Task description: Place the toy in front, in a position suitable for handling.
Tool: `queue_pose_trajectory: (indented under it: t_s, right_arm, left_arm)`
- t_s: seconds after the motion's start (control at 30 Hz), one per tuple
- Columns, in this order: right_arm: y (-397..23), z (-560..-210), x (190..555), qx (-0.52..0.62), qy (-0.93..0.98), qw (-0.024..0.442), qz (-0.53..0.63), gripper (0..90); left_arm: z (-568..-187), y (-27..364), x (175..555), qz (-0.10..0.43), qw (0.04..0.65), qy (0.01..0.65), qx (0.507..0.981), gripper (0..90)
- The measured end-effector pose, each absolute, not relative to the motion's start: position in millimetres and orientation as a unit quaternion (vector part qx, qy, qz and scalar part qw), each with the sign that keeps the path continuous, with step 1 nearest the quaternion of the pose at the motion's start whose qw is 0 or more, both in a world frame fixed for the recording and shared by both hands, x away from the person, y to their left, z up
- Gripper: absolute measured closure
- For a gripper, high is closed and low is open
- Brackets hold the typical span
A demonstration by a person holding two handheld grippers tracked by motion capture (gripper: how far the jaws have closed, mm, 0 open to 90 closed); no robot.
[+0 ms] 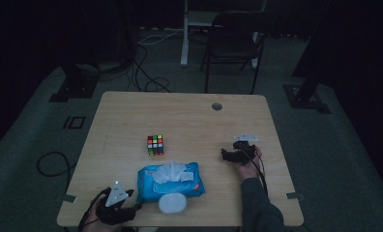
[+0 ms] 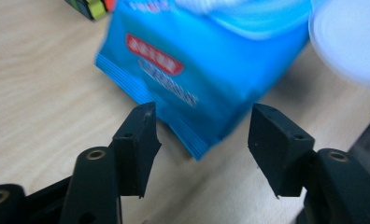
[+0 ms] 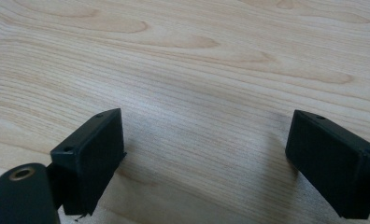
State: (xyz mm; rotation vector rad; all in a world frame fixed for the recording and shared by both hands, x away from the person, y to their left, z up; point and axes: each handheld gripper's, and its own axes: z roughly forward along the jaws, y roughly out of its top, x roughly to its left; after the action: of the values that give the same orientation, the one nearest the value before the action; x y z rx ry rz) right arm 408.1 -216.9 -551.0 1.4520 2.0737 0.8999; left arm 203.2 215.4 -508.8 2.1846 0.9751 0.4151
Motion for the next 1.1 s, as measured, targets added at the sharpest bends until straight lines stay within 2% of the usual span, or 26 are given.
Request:
queue_pose_trajectory:
  t_s: [0.13,0.3,0.4,0.63,0.73,0.83,1.1]
  right_arm:
    - [-216.9,-551.1,408.1,0.526,0.752,0.226,0.326,11.4]
    - [-217.0,-551.1,408.1,0.526,0.752,0.225,0.326,11.4]
    - [-217.0,-551.0,408.1,0.526,0.752,0.225,0.326,11.4]
    - [-217.0,-551.0,408.1,0.526,0.752,0.225,0.326,11.4]
    - [-217.0,-551.1,408.1,0.526,0.752,0.226,0.326,11.4]
    - [-217.0,-551.0,408.1,0.526,0.752,0.225,0.326,11.4]
    - [-217.0,-551.1,408.1,0.526,0.752,0.225,0.326,11.4]
  left_arm:
    - [-518.6,210.8,206.7,0.177,0.311,0.390,0.848,58.0]
    - [-521.1,206.4,208.2,0.184,0.309,0.382,0.851,68.0]
    - [-521.9,204.9,211.8,0.199,0.304,0.394,0.844,78.1]
    - [-521.9,203.7,219.2,0.207,0.314,0.403,0.834,79.5]
    - [-522.9,205.7,221.2,0.210,0.322,0.406,0.829,86.7]
    - [-522.6,211.0,223.8,0.203,0.329,0.416,0.823,89.5]
    - [-519.8,242.5,241.5,0.206,0.321,0.453,0.806,89.9]
